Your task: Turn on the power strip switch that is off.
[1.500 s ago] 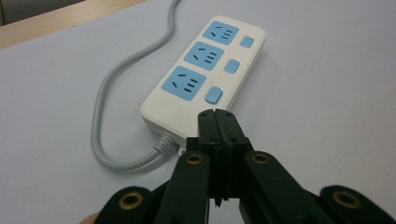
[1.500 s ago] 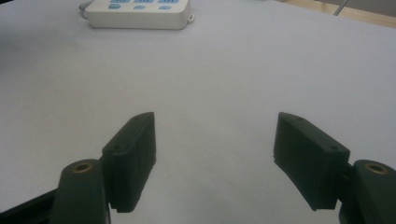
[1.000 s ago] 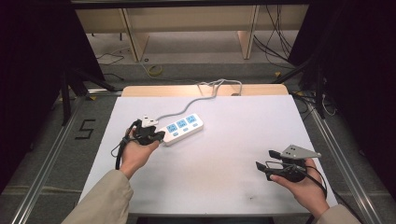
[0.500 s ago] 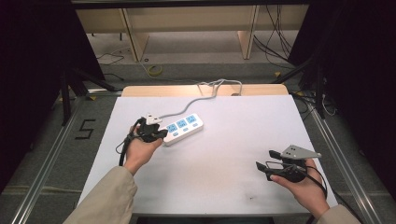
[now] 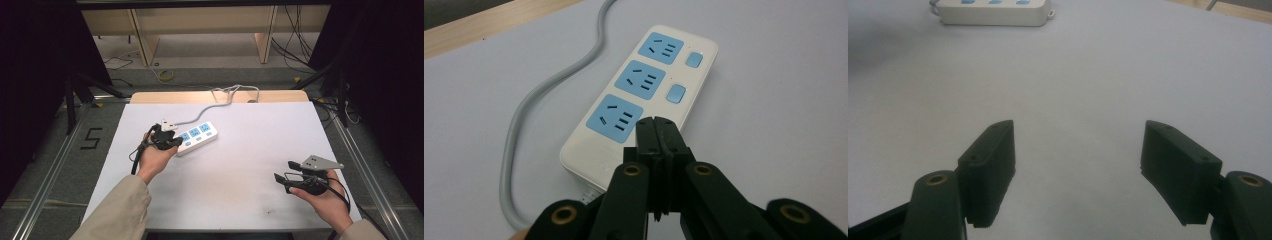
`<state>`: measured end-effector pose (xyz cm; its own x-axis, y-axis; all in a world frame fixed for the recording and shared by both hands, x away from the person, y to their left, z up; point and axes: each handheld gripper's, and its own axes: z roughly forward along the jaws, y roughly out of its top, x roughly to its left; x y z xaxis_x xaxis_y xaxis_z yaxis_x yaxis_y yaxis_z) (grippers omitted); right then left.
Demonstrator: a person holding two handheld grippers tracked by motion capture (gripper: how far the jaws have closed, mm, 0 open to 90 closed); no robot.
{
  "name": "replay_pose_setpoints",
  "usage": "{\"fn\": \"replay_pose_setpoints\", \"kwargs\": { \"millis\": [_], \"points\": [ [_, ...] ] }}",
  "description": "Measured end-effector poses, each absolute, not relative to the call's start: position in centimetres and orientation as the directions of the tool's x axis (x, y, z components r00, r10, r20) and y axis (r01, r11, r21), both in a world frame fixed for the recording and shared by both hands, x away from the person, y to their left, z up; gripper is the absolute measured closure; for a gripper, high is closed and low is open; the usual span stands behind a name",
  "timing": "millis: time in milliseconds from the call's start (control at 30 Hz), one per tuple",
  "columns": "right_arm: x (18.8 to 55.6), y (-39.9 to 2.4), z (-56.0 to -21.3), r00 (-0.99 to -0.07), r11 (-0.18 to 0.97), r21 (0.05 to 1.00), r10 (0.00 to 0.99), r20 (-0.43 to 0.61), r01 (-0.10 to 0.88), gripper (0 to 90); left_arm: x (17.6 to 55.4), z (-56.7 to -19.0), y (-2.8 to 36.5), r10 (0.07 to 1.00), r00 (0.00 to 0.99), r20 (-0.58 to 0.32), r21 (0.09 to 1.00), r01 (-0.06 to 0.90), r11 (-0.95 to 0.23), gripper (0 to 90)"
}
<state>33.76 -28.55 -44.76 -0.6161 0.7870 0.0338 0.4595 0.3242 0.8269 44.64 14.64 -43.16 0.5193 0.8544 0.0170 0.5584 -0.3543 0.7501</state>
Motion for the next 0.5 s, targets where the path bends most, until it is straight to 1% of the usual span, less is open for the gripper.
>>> {"fn": "replay_pose_setpoints", "kwargs": {
  "millis": [133,267,500],
  "points": [
    [33.74,-28.51,-44.75,-0.618,0.326,0.825,0.786,0.034,0.461,30.6,44.94,-43.29,14.61,0.854,0.52,0.017,0.744,0.563,-0.358,89.9],
    [33.75,-28.56,-44.75,-0.617,0.328,0.824,0.786,0.033,0.462,30.7,45.16,-43.46,14.64,0.853,0.522,-0.004,0.742,0.573,-0.347,89.9],
    [33.74,-28.54,-44.74,-0.616,0.327,0.825,0.787,0.033,0.46,30.7,45.48,-43.63,14.63,0.857,0.515,0.008,0.742,0.572,-0.35,89.9]
  ]
}}
